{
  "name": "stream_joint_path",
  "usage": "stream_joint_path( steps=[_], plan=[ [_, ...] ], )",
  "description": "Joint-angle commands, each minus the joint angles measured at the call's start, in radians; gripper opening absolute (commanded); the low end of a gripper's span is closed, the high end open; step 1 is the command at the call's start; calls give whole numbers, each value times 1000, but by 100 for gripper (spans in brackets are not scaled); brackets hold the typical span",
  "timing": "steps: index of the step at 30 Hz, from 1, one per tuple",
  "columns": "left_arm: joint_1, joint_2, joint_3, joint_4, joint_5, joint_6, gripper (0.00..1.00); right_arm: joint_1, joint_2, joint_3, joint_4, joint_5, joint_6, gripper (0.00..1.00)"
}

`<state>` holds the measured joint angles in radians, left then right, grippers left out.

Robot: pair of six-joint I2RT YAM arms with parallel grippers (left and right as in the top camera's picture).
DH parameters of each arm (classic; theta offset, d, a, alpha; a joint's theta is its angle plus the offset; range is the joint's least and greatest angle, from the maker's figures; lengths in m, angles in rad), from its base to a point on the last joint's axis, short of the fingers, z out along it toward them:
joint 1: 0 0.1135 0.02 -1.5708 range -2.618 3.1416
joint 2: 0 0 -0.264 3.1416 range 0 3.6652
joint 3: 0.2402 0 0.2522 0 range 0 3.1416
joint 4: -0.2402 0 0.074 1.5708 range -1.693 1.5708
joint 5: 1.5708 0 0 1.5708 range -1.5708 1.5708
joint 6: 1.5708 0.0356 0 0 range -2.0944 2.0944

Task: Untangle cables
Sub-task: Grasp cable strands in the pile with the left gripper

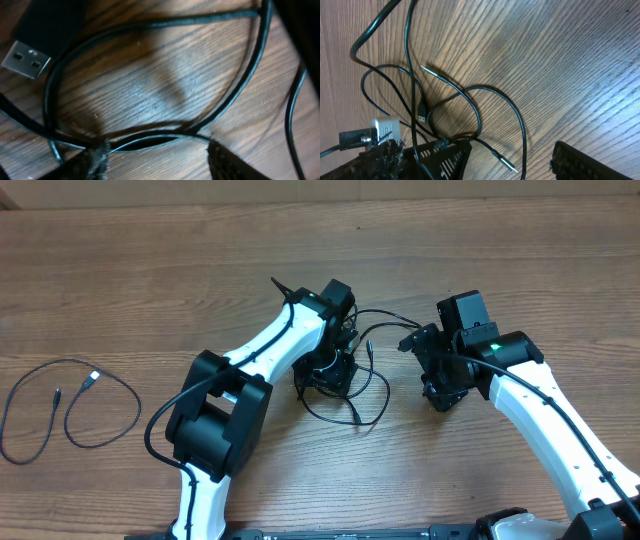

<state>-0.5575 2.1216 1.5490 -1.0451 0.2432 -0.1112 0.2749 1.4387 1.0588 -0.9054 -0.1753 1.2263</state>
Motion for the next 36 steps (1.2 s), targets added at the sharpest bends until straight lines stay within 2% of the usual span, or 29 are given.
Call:
stream_joint_path(
  steps=[1,2,4,6,8,14,23,25,27,31,36],
  plan=[
    [-20,5,-11,11,-48,-229,62,-1,-23,8,5,21,-5,95],
    [-20,5,-11,7,-64,-340,63,-1,-23,8,5,29,-5,96],
    [-20,5,-11,0,-68,-468,63,-1,-23,8,5,38,-5,96],
    [-21,5,-11,11,-70,-496,67,-1,-23,8,5,41,-5,96],
    [-21,5,-11,29,-111,-419,73,-1,-23,8,5,41,-5,96],
    [-21,5,-11,24,-128,69,76,-1,-23,8,6,45,-28,96],
    [-24,5,-11,22,-127,468,77,-1,-23,8,9,52,-28,96],
    [-26,5,-11,30,-120,590,76,-1,-23,8,10,66,-28,96],
    [-27,5,-11,46,-101,634,76,-1,-23,8,10,71,-28,97],
    [-30,5,-24,56,-68,636,77,-1,-23,8,10,71,-27,97],
    [-68,5,-140,204,-98,643,88,-2,-23,8,13,89,-28,97]
  ],
)
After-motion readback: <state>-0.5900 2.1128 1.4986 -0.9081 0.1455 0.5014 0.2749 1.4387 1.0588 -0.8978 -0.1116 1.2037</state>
